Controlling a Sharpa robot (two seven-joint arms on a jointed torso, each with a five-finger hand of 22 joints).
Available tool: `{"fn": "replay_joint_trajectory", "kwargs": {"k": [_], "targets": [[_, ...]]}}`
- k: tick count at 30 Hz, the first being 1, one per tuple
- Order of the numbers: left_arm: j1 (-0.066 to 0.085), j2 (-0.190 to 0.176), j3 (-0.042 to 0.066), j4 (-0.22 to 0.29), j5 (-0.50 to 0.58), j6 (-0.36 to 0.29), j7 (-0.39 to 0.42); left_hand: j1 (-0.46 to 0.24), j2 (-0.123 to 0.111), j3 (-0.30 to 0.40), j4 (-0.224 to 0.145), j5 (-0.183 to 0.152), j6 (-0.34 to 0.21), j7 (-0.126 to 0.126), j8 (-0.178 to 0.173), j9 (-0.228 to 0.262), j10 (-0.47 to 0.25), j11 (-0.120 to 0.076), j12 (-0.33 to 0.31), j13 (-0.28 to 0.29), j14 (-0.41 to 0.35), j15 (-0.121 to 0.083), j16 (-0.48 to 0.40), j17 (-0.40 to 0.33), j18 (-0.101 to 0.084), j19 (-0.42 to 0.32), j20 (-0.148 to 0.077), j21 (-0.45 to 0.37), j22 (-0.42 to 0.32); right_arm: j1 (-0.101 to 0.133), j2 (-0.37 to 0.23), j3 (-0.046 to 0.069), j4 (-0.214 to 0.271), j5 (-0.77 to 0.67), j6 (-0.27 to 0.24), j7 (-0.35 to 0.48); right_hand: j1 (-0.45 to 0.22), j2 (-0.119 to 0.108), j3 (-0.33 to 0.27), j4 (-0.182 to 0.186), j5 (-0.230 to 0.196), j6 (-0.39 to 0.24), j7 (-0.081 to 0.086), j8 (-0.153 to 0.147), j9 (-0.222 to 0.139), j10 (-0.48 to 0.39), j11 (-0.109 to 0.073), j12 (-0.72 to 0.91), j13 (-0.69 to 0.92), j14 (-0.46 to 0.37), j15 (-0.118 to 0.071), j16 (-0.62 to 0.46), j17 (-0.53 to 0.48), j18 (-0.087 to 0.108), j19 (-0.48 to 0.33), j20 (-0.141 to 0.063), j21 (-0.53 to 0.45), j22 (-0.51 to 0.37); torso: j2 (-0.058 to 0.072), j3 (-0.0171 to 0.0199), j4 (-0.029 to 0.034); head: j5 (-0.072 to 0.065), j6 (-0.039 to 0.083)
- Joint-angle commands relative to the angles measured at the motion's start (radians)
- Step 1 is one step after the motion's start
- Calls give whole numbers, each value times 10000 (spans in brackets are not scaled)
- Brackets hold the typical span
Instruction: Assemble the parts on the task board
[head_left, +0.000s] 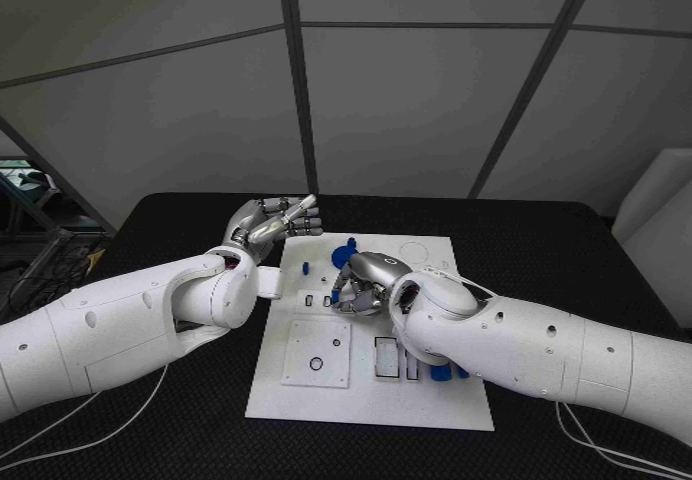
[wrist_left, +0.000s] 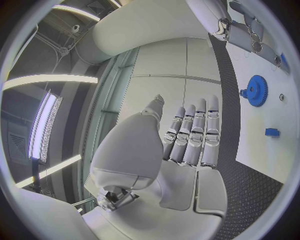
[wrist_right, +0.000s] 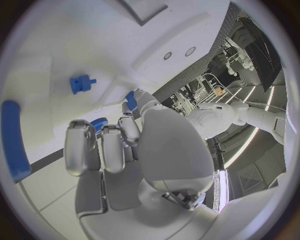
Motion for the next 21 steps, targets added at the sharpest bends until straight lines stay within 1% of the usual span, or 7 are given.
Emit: {"fn": "replay_joint_trajectory", "kwargs": {"k": [1, 10, 11, 13, 18, 21], "targets": [[18, 10, 9, 11, -18, 116, 20, -74, 36, -1, -52, -32, 34, 26, -61, 3, 41, 40, -43, -4, -64, -21, -36, 3, -212, -88, -11, -61, -14, -31, -24, -37, -2, -97, 383, -113, -82, -22, -42, 46, -6, -83, 3, -54, -2, -55, -5, -36, -9, 633, 33, -26, 513, -133, -38, 35, -41, 666, -3, -3, 11, 7, -16], [18, 11, 9, 5, -19, 110, 16, -74, 36, -1, -52, -32, 34, 26, -61, 3, 41, 40, -43, -4, -64, -21, -36, 3, -212, -88, -11, -61, -14, -31, -30, -37, -1, -126, 397, -135, -226, -161, -87, 89, -7, -289, 82, -146, -57, -187, 63, -174, -139, 625, 87, -42, 496, -119, -87, 83, -79, 614, -2, -1, -2, 25, -11], [18, 11, 9, 5, -19, 110, 14, -74, 36, -1, -52, -32, 34, 26, -61, 3, 41, 40, -43, -4, -64, -21, -36, 3, -212, -88, -11, -61, -14, -31, -29, -37, -4, -127, 377, -136, -309, -212, -130, 129, -89, -357, 107, -178, -73, -217, 87, -204, -169, 622, 108, -47, 491, -115, -103, 98, -92, 596, 1, -2, -3, 25, -6], [18, 14, 9, 2, -19, 114, 5, -74, 36, -1, -52, -32, 34, 26, -61, 3, 41, 40, -43, -4, -64, -21, -36, 3, -212, -88, -11, -61, -14, -31, -28, -37, -11, -130, 313, -133, -559, -374, -295, 250, -505, -569, 171, -267, -114, -369, 154, -368, -348, 626, 168, -33, 518, -102, -152, 155, -132, 542, 1, -2, -3, 25, -6], [18, 17, 8, -6, -19, 121, -19, -62, 54, 11, -67, 3, 36, 30, -67, 2, 39, 41, -50, -5, -68, -21, -27, 2, -209, -101, -8, -60, -15, -31, -26, -37, -33, -132, 258, -118, -724, -481, -460, 349, -514, -726, 208, -308, -126, -493, 195, -467, -474, 631, 208, -18, 545, -85, -201, 204, -173, 486, 2, 1, 3, 35, 2], [18, 17, 8, -14, -19, 122, -26, -62, 54, 12, -67, 3, 36, 30, -67, 2, 39, 41, -51, -5, -68, -21, -27, 2, -209, -101, -7, -60, -15, -31, -28, -37, -49, -132, 239, -113, -762, -502, -510, 381, -502, -774, 219, -320, -128, -529, 208, -491, -505, 634, 218, -8, 560, -82, -210, 216, -181, 477, 1, 0, 14, 31, 10]]}}
